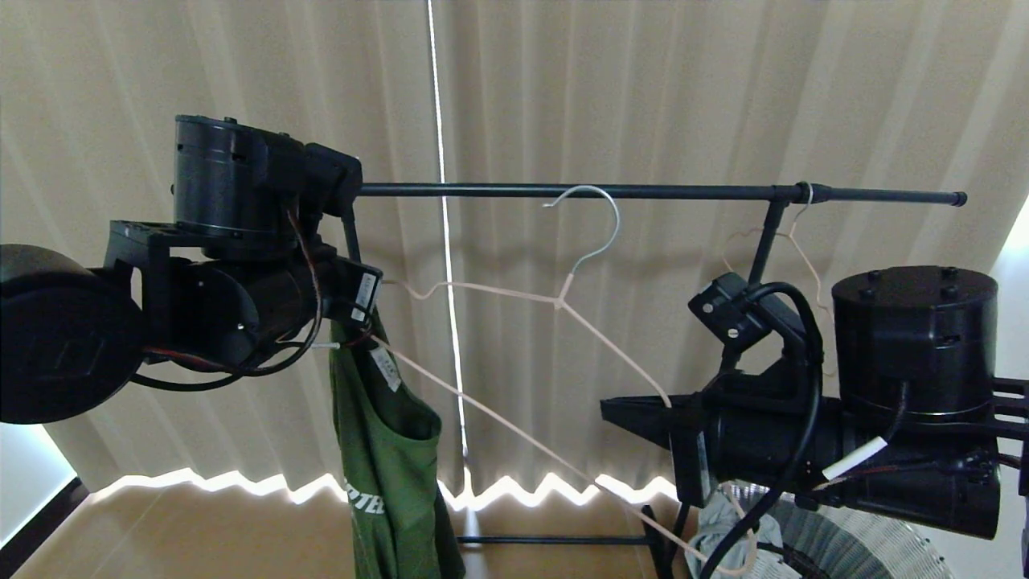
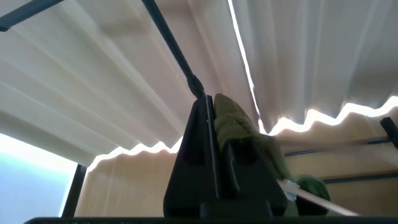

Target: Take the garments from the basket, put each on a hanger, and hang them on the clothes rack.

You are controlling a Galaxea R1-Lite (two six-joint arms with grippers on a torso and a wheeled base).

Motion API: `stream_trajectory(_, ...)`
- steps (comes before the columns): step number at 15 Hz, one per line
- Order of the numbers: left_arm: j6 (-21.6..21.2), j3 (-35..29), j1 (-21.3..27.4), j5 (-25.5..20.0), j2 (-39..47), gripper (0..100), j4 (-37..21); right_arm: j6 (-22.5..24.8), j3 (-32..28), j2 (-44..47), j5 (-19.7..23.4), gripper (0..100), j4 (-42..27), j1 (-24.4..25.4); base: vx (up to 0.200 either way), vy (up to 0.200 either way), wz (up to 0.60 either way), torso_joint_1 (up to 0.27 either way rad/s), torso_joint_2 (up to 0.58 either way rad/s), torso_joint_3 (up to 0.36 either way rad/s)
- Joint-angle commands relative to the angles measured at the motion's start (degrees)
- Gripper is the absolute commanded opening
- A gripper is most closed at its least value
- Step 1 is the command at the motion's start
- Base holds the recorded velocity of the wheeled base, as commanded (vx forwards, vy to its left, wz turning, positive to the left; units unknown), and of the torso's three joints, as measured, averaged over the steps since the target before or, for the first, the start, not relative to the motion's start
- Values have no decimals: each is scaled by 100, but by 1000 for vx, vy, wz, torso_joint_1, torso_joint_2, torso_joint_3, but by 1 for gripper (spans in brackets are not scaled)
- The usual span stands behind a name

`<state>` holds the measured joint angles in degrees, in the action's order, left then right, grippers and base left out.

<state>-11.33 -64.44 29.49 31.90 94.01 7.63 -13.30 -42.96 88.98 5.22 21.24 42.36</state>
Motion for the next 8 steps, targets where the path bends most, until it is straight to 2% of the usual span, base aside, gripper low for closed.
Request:
stream_trajectory(1,8,2,66,9,-23,0,2,-76,-160,234,-12,0,3,26,0,0,0,0,0,0)
stream_trajectory(8,34,19,505,9,-243,0,-25,-331,-881,1095,-311,0,3,264,0,0,0,0,0,0)
